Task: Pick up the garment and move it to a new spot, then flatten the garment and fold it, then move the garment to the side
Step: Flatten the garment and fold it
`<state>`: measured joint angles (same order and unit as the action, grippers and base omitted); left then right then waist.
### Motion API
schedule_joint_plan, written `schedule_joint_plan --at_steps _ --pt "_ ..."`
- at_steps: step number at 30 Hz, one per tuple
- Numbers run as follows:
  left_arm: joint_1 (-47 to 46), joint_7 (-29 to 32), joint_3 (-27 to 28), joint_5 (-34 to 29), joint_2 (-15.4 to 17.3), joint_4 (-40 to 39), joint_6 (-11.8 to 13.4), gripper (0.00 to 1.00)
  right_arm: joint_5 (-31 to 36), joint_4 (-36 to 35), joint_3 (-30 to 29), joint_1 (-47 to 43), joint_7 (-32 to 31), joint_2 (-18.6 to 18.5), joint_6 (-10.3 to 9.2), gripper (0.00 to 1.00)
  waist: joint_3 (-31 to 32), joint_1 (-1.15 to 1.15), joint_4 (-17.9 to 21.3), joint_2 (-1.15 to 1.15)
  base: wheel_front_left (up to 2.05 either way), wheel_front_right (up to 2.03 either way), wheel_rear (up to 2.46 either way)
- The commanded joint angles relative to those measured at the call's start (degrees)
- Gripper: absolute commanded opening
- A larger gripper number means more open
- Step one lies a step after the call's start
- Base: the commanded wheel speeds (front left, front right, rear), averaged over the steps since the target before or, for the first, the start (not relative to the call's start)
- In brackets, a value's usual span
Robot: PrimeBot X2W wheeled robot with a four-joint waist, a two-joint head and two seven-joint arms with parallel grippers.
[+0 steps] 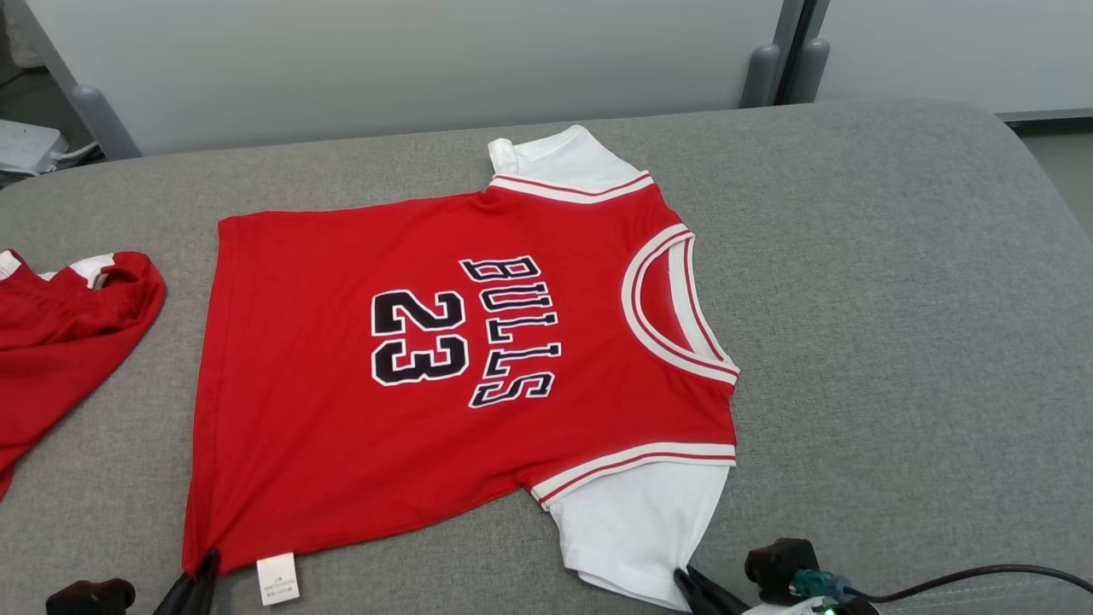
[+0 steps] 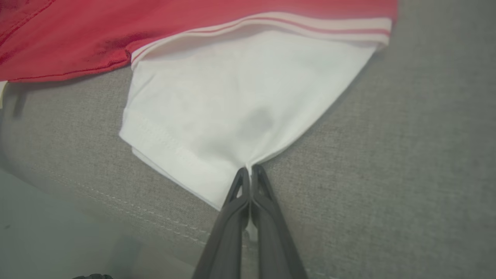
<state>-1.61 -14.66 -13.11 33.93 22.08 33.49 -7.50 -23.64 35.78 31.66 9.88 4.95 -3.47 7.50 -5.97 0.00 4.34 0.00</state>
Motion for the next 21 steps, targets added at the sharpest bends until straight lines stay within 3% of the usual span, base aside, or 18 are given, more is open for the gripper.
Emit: schedule_joint_plan --at_steps 1,5,14,21 --pt "-1.18 -0.34 1.95 -0.05 1.35 0.24 0.01 0.0 0.08 -1.92 1.95 -0.99 -1.47 -0.14 -0.01 0.0 0.8 0.0 0.0 0.0 0.0 0.0 0.0" --pt "-1.41 -0.34 2.1 -0.89 0.87 1.81 0.01 0.0 -2.27 -4.8 4.73 -2.23 -5.47 -2.0 -0.01 0.0 1.94 0.0 0.03 0.0 0.0 0.0 0.0" --pt "-1.07 -0.34 3.02 -2.72 -0.04 4.4 0.01 0.0 -7.34 -14.22 6.89 -4.97 -13.98 -9.88 -0.01 0.0 3.69 0.0 0.76 0.0 0.0 0.0 0.0" --pt "-1.12 -0.34 4.68 -4.46 -0.42 6.59 0.03 0.0 -10.04 -19.85 7.39 -7.52 -19.63 -12.65 -0.01 0.0 4.12 0.0 1.07 0.0 0.0 0.0 0.0"
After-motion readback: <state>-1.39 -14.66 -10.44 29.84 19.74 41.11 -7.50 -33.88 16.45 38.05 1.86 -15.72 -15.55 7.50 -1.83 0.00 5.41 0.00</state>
